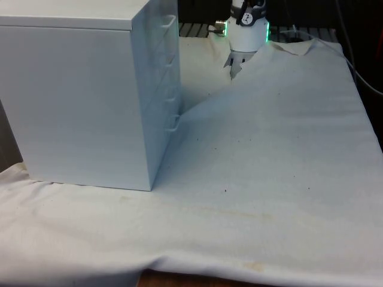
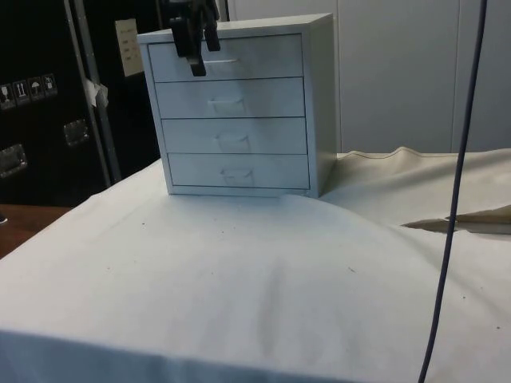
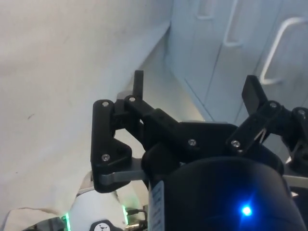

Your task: Open the drawer, then close it.

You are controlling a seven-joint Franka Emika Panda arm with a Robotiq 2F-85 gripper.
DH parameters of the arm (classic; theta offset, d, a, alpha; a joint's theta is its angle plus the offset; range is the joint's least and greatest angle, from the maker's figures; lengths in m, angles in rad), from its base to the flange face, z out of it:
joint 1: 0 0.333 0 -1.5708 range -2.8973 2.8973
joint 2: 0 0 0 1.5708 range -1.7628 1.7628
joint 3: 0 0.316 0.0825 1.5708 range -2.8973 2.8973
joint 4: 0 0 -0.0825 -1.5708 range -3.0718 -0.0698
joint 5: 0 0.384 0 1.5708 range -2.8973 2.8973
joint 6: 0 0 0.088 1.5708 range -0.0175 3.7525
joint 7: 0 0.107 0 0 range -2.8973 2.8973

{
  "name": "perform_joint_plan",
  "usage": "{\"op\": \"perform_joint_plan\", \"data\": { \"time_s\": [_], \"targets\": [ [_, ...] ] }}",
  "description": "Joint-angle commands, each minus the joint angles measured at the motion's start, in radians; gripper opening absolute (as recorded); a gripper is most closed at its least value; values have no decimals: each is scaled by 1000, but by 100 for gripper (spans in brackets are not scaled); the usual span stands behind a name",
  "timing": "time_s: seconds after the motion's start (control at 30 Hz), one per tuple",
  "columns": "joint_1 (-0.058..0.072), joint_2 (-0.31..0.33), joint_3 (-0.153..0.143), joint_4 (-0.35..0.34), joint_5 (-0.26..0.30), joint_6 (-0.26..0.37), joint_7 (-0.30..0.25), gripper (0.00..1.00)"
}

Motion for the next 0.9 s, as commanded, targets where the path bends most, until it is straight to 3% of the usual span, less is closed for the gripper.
{"op": "perform_joint_plan", "data": {
  "time_s": [0.0,0.2,0.23,0.33,0.87],
  "targets": [
    [3,3,-2,-4,-17,17,12,100],
    [1,18,-3,-7,-52,30,35,100],
    [0,17,0,-1,-37,11,27,100],
    [0,24,-5,-13,-66,45,45,100],
    [-2,62,-31,-29,-92,98,63,100]
  ]
}}
